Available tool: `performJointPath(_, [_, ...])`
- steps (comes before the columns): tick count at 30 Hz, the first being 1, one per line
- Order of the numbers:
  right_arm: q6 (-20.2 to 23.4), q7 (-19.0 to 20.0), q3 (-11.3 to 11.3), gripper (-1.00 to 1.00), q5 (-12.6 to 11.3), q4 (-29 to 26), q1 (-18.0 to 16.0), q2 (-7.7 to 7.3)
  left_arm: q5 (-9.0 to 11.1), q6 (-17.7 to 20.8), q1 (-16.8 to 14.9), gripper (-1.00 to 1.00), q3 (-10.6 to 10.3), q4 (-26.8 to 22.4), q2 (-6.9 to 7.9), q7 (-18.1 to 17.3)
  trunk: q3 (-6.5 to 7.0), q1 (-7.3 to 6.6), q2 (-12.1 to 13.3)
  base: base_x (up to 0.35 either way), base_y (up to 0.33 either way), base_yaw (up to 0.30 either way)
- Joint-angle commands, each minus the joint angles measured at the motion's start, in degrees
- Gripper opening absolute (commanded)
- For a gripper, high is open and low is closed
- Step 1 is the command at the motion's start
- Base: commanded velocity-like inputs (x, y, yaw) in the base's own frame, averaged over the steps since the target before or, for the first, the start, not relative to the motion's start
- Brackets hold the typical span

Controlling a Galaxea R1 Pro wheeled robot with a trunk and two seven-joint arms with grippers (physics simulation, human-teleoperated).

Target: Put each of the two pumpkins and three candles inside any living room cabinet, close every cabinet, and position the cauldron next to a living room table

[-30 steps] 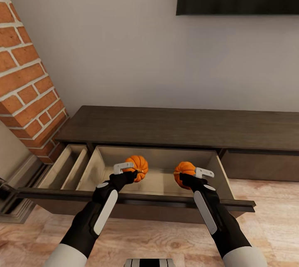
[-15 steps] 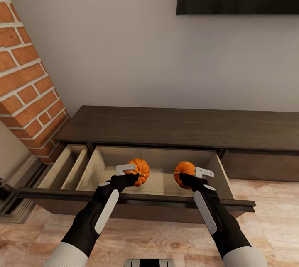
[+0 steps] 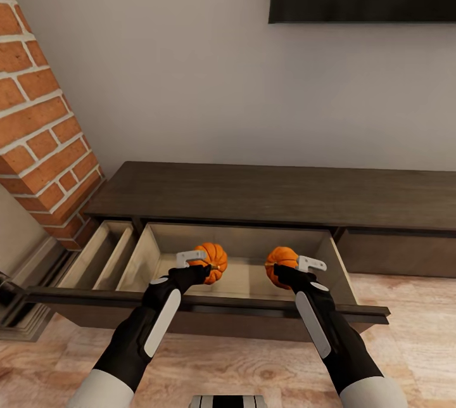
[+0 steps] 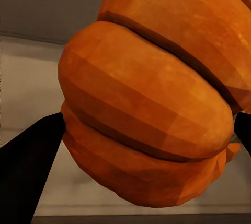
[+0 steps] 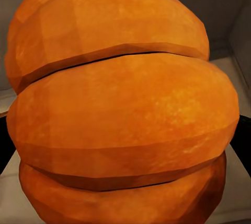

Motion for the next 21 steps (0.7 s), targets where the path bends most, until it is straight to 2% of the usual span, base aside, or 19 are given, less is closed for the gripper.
performJointPath(1, [0.1, -0.6, 0.1, -1.00, -0.6, -0.1, 0.0, -0.02, 0.6, 0.1, 0.0, -1.00, -0.1, -0.1, 0.03, 0.5, -0.05, -0.01, 0.0, 0.000, 0.000, 0.000])
performJointPath(7, [0.2, -0.6, 0.1, -1.00, -0.7, -0.1, 0.0, -0.02, 0.5, -0.2, 0.0, -1.00, 0.1, -0.2, 0.06, 0.6, -0.05, -0.01, 0.0, 0.000, 0.000, 0.000])
performJointPath(16, [0.2, -0.6, 0.1, -1.00, -0.6, -0.1, 0.0, -0.02, 0.5, -0.2, 0.0, -1.00, 0.1, -0.1, 0.00, 0.5, -2.04, 0.22, -0.1, 0.000, 0.000, 0.000])
performJointPath(21, [0.2, -0.6, 0.1, -1.00, -0.7, -0.1, 0.0, -0.02, 0.5, -0.3, 0.0, -1.00, 0.1, 0.0, 0.06, 0.5, -2.26, 0.25, -0.2, 0.000, 0.000, 0.000])
